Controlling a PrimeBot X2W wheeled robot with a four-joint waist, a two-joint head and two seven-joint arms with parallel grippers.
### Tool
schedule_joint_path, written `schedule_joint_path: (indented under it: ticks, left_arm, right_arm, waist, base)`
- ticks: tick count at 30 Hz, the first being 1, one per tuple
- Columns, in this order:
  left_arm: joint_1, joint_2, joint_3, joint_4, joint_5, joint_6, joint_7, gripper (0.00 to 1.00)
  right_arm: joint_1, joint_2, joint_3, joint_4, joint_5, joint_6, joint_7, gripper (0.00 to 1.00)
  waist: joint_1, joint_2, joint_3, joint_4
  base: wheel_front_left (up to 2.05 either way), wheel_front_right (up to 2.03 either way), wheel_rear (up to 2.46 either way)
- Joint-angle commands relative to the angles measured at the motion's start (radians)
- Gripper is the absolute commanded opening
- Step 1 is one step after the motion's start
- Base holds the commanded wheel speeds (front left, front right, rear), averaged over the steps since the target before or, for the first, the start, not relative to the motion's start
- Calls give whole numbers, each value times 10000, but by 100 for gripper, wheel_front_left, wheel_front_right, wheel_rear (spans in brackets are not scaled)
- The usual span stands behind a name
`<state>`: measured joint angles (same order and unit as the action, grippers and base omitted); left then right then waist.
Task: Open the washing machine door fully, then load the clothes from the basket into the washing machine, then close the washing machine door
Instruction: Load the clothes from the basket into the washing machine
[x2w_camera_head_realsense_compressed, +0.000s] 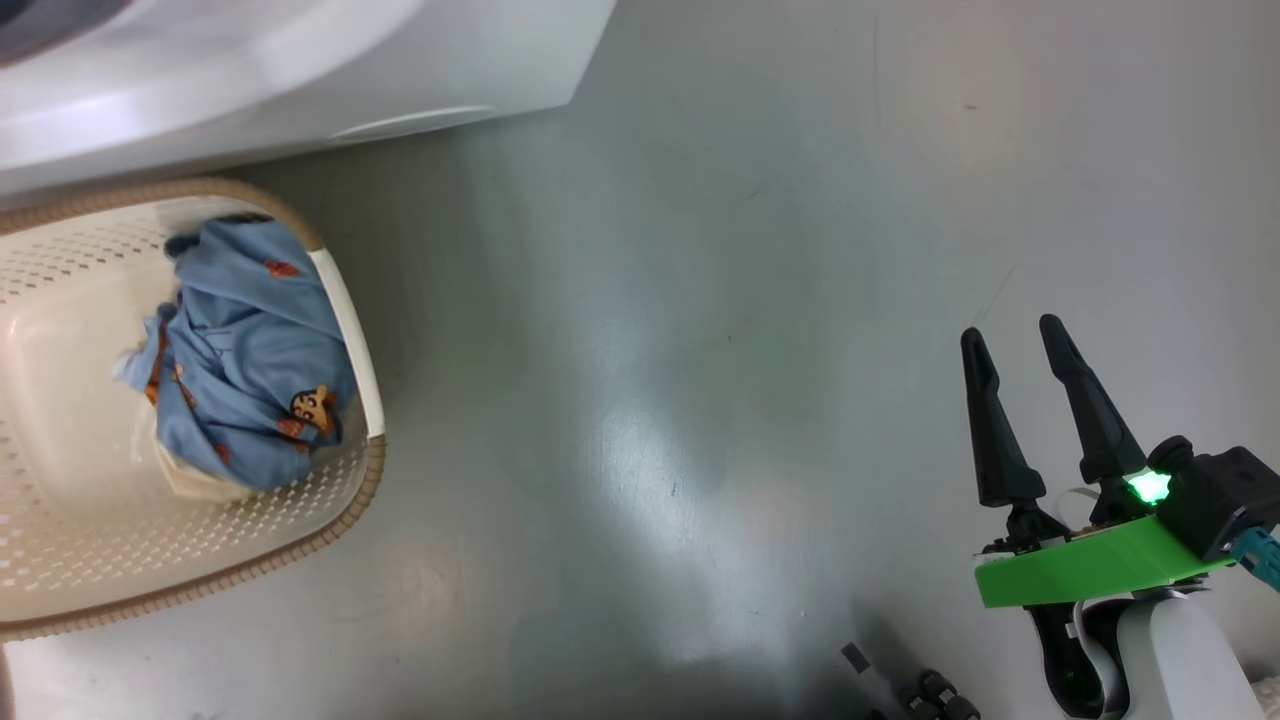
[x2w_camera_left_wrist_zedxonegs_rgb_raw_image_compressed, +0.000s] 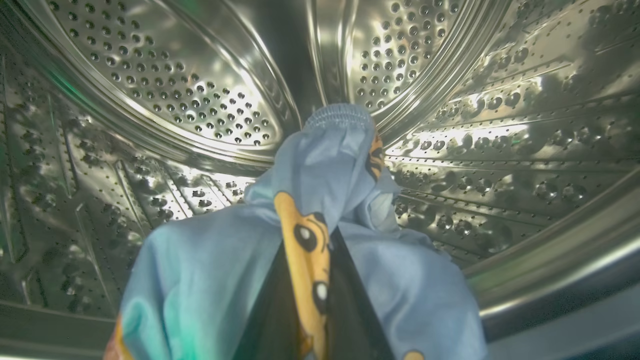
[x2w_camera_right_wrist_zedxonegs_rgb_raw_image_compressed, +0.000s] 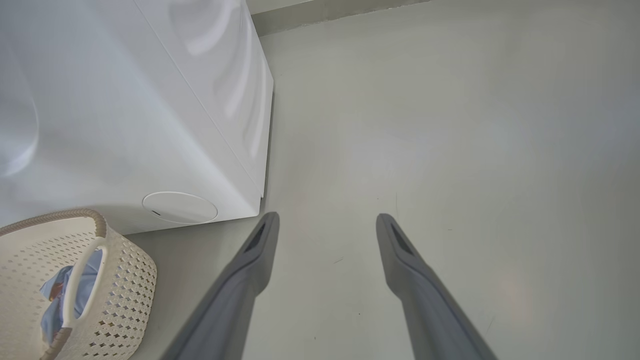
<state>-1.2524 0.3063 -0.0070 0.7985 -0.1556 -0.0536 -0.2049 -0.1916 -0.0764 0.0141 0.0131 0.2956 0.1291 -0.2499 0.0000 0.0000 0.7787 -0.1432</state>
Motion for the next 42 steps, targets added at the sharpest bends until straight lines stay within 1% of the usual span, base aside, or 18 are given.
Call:
schedule_joint_path:
  ticks: [1, 4, 6, 9, 11, 12, 13, 14, 15, 20, 28, 29, 42]
  left_arm:
    - [-225, 656, 40, -279, 225, 93, -242, 0]
    - [-347, 730, -68, -611, 450, 226, -519, 0]
    - [-340, 772, -84, -1160, 579, 311, -556, 0]
    - [-48, 775, 7, -1953, 623, 341, -563, 0]
    - [154, 756, 85, -2216, 607, 343, -565, 1]
    - [253, 716, 153, -2216, 552, 354, -565, 20]
    - [368, 657, 213, -2021, 474, 361, -566, 91]
    - [368, 657, 213, -2021, 474, 361, -566, 91]
    - [404, 635, 232, -2009, 458, 341, -566, 100]
    - [699, 460, 409, -1704, 293, 352, -567, 100]
    - [1268, 151, 493, -1919, 269, 312, -568, 100]
    - [1474, 47, 549, -1975, 231, 316, -568, 100]
    - [2945, -507, 798, -2493, 164, 245, -568, 100]
  right_arm:
    - [86, -15, 169, -234, 68, 16, -118, 100]
    - [64, -8, 174, -246, 95, 16, -118, 100]
    - [38, -7, 196, -241, 102, 16, -118, 100]
    - [-13, -22, 242, -235, 106, 16, -118, 100]
    - [-38, -43, 272, -220, 107, 16, -118, 100]
    - [-42, -52, 282, -207, 110, 16, -118, 100]
    - [-41, -62, 286, -188, 108, 16, -118, 100]
    - [-41, -62, 286, -188, 108, 16, -118, 100]
    - [-40, -65, 287, -170, 107, 16, -118, 100]
    - [-34, -53, 251, -103, 99, 16, -118, 100]
    - [-23, -46, 226, -36, 82, 16, -118, 100]
    - [-21, -42, 235, -7, 74, 16, -118, 100]
    - [98, -115, 292, 277, 19, 16, -118, 100]
  waist:
    - [0, 0, 92, 16]
    - [0, 0, 134, 29]
    - [0, 0, 157, 27]
    - [0, 0, 163, 6]
    - [0, 0, 138, -10]
    - [0, 0, 117, -15]
    - [0, 0, 83, -13]
    - [0, 0, 83, -13]
    - [0, 0, 66, -13]
    - [0, 0, -140, 53]
    - [0, 0, -560, 234]
    - [0, 0, -712, 267]
    - [0, 0, -2073, 581]
  base:
    - [0, 0, 0]
    - [0, 0, 0]
    - [0, 0, 0]
    - [0, 0, 0]
    - [0, 0, 0]
    - [0, 0, 0]
    - [0, 0, 0]
    - [0, 0, 0]
    - [0, 0, 0]
    - [0, 0, 0]
    - [0, 0, 0]
    - [0, 0, 0]
    - [0, 0, 0]
